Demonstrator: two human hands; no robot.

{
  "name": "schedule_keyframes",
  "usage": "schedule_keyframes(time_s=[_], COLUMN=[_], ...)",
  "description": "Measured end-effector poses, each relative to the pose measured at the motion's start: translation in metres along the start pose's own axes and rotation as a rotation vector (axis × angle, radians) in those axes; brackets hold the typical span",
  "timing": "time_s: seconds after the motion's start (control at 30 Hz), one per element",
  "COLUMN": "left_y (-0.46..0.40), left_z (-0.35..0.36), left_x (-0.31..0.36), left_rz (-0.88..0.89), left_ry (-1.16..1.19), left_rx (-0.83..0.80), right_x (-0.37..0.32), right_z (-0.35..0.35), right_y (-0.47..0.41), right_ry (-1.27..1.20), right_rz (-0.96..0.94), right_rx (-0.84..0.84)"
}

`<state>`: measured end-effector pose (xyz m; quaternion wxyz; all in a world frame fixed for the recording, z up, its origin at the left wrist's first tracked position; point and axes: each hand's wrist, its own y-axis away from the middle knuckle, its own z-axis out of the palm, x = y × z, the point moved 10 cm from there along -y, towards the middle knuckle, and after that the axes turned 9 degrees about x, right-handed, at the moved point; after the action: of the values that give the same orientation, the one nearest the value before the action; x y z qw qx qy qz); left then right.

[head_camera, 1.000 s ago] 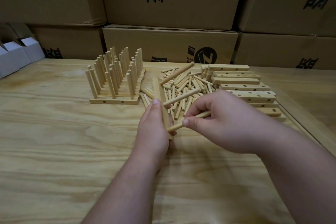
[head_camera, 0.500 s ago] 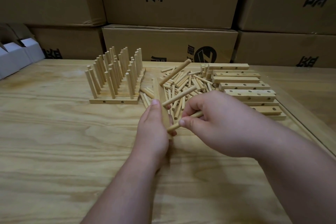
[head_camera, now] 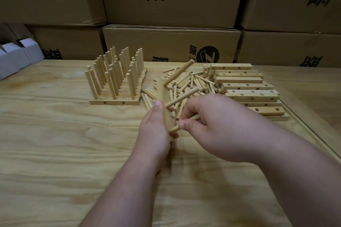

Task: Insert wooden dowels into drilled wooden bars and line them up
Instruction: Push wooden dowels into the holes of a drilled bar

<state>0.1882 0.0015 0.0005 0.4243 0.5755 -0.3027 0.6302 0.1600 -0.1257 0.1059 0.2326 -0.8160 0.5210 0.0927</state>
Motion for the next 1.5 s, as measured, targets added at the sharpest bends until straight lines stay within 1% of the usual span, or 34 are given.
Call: schedule_keyframes(time_s=[0.27,0.33,0.47,0.53,0.7,0.83,0.93,1.0,1.1,1.13,1.2,1.27,1.3,1.43,1.5], left_y=[-0.002,-0.002,-0.002,-0.003,0.000,0.000,0.001,0.001,0.000,0.000,-0.001,0.000,0.000,0.005,0.007], left_z=[0.010,0.009,0.000,-0.001,0.005,0.002,0.002,0.004,0.010,0.011,0.013,0.015,0.016,0.020,0.022], left_x=[-0.003,-0.003,0.000,0.000,-0.001,0.001,0.000,-0.002,-0.003,-0.003,-0.003,-0.005,-0.005,-0.004,-0.002], left_rz=[-0.039,-0.039,-0.018,-0.026,-0.034,-0.029,-0.036,-0.069,-0.122,-0.140,-0.185,-0.214,-0.211,-0.176,-0.165], left_ry=[0.151,0.170,0.178,0.196,0.104,0.112,0.145,0.165,0.212,0.255,0.333,0.340,0.324,0.214,0.187], left_rx=[-0.125,-0.117,-0.018,-0.003,-0.058,-0.031,-0.026,-0.053,-0.129,-0.150,-0.176,-0.195,-0.204,-0.237,-0.255], right_x=[0.008,0.007,0.004,0.001,0.002,0.002,-0.002,-0.003,0.000,0.002,0.008,0.013,0.015,0.016,0.015], right_z=[0.004,0.005,0.009,0.010,0.007,0.007,0.005,0.002,-0.010,-0.021,-0.047,-0.067,-0.070,-0.057,-0.056], right_y=[-0.002,-0.002,-0.002,-0.001,0.000,0.000,0.000,0.002,0.005,0.006,0.004,0.002,0.001,-0.002,-0.003], right_ry=[-0.065,-0.063,-0.051,-0.032,-0.007,-0.019,-0.038,-0.034,-0.046,-0.085,-0.189,-0.253,-0.260,-0.253,-0.263], right_rz=[0.032,0.030,0.034,0.023,0.025,0.028,0.029,0.025,0.051,0.067,0.090,0.076,0.058,0.012,-0.010], right_rx=[-0.054,-0.050,-0.032,-0.025,-0.039,-0.030,0.007,0.003,-0.055,-0.039,0.070,0.206,0.239,0.196,0.211])
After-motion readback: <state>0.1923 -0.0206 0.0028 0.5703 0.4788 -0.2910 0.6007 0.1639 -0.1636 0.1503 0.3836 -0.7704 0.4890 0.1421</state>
